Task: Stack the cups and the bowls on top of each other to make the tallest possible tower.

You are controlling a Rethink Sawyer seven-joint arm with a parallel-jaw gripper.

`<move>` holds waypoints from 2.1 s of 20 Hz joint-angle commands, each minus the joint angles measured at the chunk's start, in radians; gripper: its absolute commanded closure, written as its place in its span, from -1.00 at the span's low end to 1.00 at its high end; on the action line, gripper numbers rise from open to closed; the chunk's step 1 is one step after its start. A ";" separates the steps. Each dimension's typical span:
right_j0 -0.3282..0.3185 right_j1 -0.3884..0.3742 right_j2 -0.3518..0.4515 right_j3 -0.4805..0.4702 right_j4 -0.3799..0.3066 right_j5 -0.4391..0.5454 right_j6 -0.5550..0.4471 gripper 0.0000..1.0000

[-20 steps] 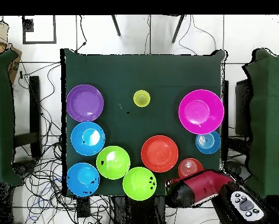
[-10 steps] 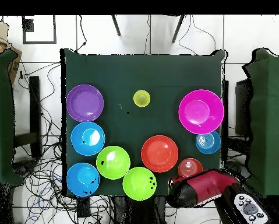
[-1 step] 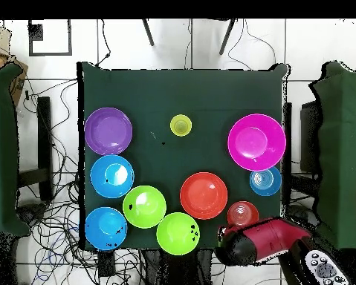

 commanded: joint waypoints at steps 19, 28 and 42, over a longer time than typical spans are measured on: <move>0.021 0.173 0.055 -0.139 -0.036 -0.062 -0.056 -1.00; 0.031 0.159 0.049 -0.139 -0.040 -0.063 -0.052 -1.00; 0.068 0.098 0.044 -0.112 -0.028 -0.041 -0.046 -1.00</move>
